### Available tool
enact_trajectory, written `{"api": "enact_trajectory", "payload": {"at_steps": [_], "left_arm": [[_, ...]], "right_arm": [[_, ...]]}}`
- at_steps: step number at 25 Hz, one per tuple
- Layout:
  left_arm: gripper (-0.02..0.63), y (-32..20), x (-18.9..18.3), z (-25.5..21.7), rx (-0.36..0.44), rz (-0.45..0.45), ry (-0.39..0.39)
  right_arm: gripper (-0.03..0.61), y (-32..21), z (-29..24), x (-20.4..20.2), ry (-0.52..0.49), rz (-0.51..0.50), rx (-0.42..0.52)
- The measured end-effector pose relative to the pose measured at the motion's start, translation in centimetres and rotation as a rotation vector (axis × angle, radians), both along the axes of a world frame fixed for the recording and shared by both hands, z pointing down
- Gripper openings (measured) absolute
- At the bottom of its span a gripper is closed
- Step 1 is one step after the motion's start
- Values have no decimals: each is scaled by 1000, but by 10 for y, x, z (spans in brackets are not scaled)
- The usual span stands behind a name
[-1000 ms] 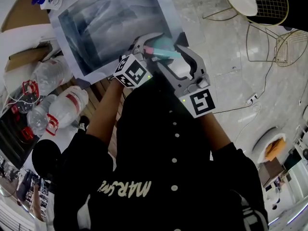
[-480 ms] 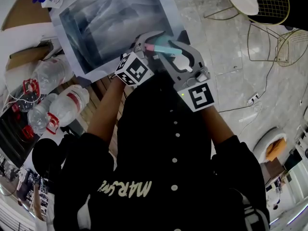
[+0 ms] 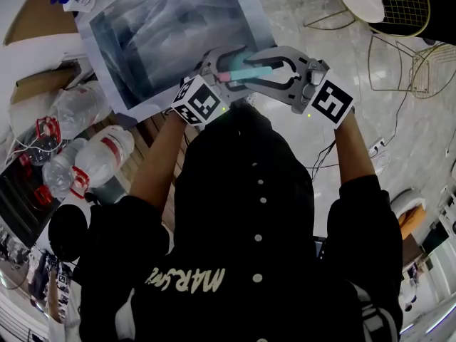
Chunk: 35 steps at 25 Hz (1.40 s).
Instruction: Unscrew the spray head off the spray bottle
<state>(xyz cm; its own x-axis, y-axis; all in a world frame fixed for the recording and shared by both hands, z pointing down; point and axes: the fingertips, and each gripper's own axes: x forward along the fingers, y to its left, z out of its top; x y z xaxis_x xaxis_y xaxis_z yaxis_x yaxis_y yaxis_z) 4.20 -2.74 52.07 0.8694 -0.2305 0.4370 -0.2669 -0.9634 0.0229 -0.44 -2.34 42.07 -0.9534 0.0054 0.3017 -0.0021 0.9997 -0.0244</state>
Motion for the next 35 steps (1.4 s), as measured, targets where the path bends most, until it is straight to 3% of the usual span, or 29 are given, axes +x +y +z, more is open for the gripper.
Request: {"api": "enact_trajectory", "payload": {"at_steps": [4,9,11,14,17,22,28,35], "left_arm": [[402,0,0,0,4,7,-1],[402,0,0,0,-2,4,1],[402,-1,0,0,-1,3,-1],[402,-1,1,-1,-1,3,-2],[402,-1,1,-1,-1,1,3],[402,-2,0,-2,-1,-21,32],[402,-2,0,-2,2,-24,35],[402,-2,0,-1,7,-33,32]], "right_arm": [[152,0,0,1,6,4,1],[221,-5,5,11,44,75,5],[228,-11,-6,19,-17,190,-7],[227,-11,-35,30,-197,460,-84],[215,11,-38,30,-182,592,-143],[215,23,-16,9,-63,639,-121],[218,10,-15,6,-75,782,-118],[252,6,-14,3,-78,790,-113]]}}
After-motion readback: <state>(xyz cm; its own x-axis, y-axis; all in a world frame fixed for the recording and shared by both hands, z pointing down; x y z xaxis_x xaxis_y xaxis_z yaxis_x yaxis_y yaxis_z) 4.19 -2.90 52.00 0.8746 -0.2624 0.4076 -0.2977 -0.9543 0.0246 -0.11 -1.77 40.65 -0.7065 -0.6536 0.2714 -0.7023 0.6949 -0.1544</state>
